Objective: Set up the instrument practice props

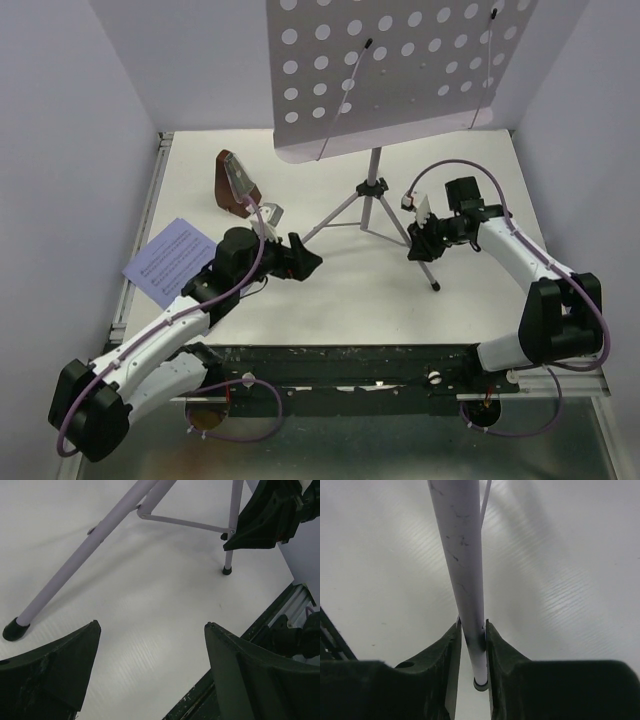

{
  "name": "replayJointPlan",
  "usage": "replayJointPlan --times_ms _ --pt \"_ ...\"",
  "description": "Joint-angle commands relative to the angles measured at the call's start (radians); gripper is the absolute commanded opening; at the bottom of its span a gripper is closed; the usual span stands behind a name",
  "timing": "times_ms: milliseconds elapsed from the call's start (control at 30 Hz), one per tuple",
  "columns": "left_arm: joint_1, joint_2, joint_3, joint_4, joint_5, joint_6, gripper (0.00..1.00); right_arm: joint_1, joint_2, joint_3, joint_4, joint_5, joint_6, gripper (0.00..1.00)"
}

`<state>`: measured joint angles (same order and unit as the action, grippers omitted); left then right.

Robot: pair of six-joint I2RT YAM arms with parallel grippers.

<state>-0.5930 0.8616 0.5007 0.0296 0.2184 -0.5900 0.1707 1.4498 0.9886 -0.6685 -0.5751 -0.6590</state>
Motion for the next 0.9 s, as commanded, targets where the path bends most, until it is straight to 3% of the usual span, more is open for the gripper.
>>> replayJointPlan --times_ms 0,200,333,500,633,767,867 --pt "-0.01 0.103 0.117 -0.068 0.022 0.125 0.92 0.015 -0.034 -0.042 -0.193 -0.159 0.047 0.38" --pt "-0.013 0.203 0.111 -0.036 0.006 0.075 0.82 0.01 -0.15 -0.031 -0.197 -0.164 -0.025 0.69" --pt "-0.013 0.228 0.108 0.004 0.001 0.151 0.82 -0.029 -0.172 0.054 -0.21 -0.207 -0.07 0.74" --pt "-0.013 0.188 0.165 -0.074 0.029 0.324 0.84 -0.103 -0.126 0.159 -0.195 -0.369 -0.056 0.76" --pt "-0.013 0.12 0.194 -0.135 0.024 0.403 0.86 -0.129 -0.094 0.156 -0.015 -0.494 0.097 0.76" --pt "-0.013 0.021 0.168 -0.161 -0.022 0.404 0.89 -0.134 -0.054 0.116 0.241 -0.581 0.385 0.76" --pt "-0.01 -0.079 0.099 -0.123 -0.051 0.34 0.99 -0.14 -0.002 0.14 0.355 -0.638 0.54 0.76"
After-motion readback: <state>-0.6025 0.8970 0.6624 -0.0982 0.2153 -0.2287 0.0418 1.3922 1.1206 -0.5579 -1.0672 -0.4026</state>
